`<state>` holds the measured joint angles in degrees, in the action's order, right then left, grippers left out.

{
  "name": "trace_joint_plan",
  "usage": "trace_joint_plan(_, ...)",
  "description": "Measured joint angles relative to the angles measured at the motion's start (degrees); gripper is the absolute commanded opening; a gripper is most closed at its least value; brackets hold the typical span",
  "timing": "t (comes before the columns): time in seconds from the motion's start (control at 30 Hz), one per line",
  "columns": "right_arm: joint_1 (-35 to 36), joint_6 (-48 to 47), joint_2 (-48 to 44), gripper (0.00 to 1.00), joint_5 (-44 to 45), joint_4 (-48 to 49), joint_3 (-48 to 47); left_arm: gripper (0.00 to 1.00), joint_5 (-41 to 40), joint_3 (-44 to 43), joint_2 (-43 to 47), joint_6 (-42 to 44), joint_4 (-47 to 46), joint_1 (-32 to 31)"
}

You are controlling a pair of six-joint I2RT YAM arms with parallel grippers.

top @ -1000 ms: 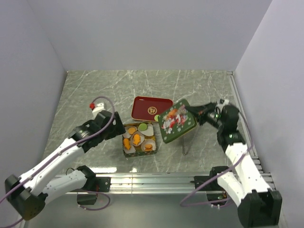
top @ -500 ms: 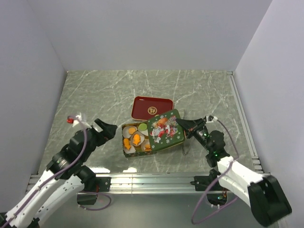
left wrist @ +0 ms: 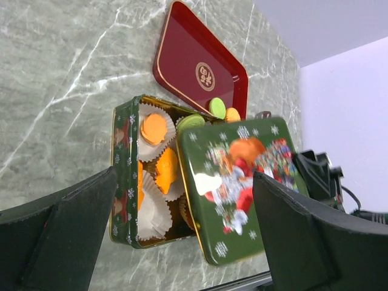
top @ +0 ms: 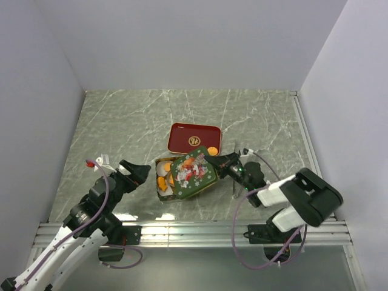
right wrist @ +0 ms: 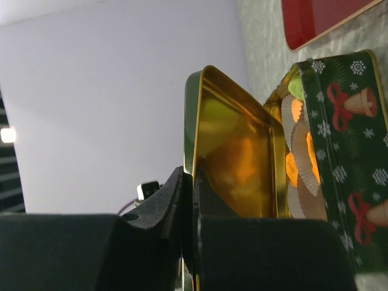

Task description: Pack the cookies

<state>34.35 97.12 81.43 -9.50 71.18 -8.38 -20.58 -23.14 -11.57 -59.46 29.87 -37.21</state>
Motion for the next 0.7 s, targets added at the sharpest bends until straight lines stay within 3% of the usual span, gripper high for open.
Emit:
trace_joint_plan(0.13, 1.4, 0.72, 4.59, 0.0, 1.16, 0.2, -4.92, 0.99, 0.59, 0.37, -1.95, -0.33, -1.09, 0.0)
trace_joint_plan(0.37, 6.38, -2.12, 2.82, 0.0, 3.43, 1.2, -11.39, 0.99, 1.25, 0.26, -6.6, 0.0, -1.88, 0.0)
trace_joint_plan(0.7, 11.72, -8.44, 1.77, 0.0, 9.53, -0.39, -17.25, 0.99, 0.5, 0.42, -4.04, -1.49, -3.87, 0.0)
